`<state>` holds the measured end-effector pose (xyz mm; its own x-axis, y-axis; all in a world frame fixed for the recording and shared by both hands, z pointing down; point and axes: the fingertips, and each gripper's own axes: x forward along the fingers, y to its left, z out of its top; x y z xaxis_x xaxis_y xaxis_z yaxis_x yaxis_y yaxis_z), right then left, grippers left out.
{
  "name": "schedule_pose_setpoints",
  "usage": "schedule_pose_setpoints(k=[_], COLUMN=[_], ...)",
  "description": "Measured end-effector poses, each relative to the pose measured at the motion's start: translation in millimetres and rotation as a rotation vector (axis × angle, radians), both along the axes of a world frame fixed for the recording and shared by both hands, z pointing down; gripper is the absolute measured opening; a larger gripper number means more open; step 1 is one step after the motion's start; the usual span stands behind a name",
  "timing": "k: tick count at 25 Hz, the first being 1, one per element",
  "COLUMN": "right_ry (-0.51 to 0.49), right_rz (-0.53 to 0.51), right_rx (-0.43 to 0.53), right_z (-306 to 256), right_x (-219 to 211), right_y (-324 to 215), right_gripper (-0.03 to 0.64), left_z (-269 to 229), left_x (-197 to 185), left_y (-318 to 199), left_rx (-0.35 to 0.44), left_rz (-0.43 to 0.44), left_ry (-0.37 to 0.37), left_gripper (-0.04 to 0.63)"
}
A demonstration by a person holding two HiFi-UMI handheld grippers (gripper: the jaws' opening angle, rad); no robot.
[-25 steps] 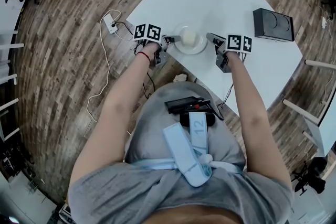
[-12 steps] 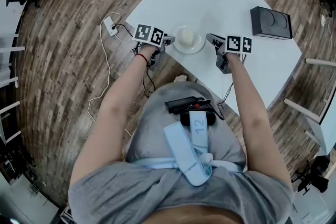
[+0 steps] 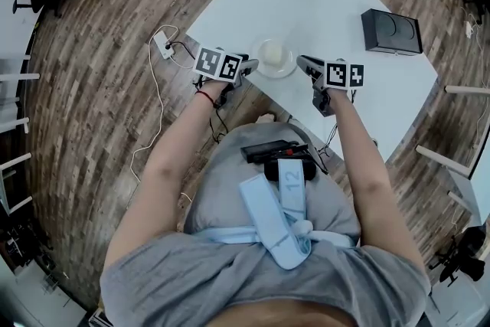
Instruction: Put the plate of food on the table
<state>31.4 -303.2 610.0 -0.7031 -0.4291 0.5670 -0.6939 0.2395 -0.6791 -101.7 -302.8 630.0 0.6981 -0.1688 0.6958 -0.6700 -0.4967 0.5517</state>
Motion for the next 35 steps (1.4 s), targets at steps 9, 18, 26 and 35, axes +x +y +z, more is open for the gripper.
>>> schedule_pose_setpoints(k=[9, 18, 26, 35], right_ry=[0.025, 0.016, -0.010, -0.033], right_rz=[-0.015, -0.038, -0.026, 0.003], right_rx=[0.114, 0.216, 0.252, 0.253], right_z=[-29.7, -63.9, -81.5, -85.6], right_x=[-13.4, -27.3, -34.6, -28.3], right_y=[32.1, 69.9, 94.1, 107.4], right_gripper=[0.040, 0.040, 0.040, 0.038], left_z=[-35.2, -69.0, -95.4, -108.1], left_x=[9.3, 16.5, 23.9, 34.6], left_y=[31.7, 61.4, 88.4, 110.9], left_rx=[0.091, 0.184, 0.218, 0.247], left_rz=[0.056, 0.080, 0.081, 0.078], left_ry=[0.067, 0.138, 0.218, 0.302], left_gripper=[0.119, 0.032, 0.020, 0.020])
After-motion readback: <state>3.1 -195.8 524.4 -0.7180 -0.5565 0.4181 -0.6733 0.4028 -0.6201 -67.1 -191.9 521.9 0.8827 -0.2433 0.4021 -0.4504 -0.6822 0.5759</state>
